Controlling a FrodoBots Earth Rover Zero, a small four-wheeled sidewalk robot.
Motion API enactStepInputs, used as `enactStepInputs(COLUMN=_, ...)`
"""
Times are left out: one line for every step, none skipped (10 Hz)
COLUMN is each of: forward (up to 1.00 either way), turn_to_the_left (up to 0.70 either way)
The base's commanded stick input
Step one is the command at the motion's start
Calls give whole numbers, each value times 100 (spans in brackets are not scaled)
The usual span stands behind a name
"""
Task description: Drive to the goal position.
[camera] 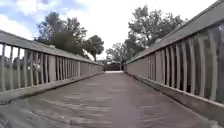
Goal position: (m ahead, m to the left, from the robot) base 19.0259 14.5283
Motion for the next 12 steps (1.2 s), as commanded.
enactStepInputs(forward=100, turn_to_the_left=0)
enactStepInputs(forward=100, turn_to_the_left=0)
enactStepInputs(forward=100, turn_to_the_left=0)
enactStepInputs(forward=100, turn_to_the_left=0)
enactStepInputs(forward=100, turn_to_the_left=0)
enactStepInputs(forward=100, turn_to_the_left=0)
enactStepInputs(forward=100, turn_to_the_left=0)
enactStepInputs(forward=100, turn_to_the_left=0)
enactStepInputs(forward=100, turn_to_the_left=0)
enactStepInputs(forward=100, turn_to_the_left=0)
enactStepInputs(forward=100, turn_to_the_left=0)
enactStepInputs(forward=100, turn_to_the_left=0)
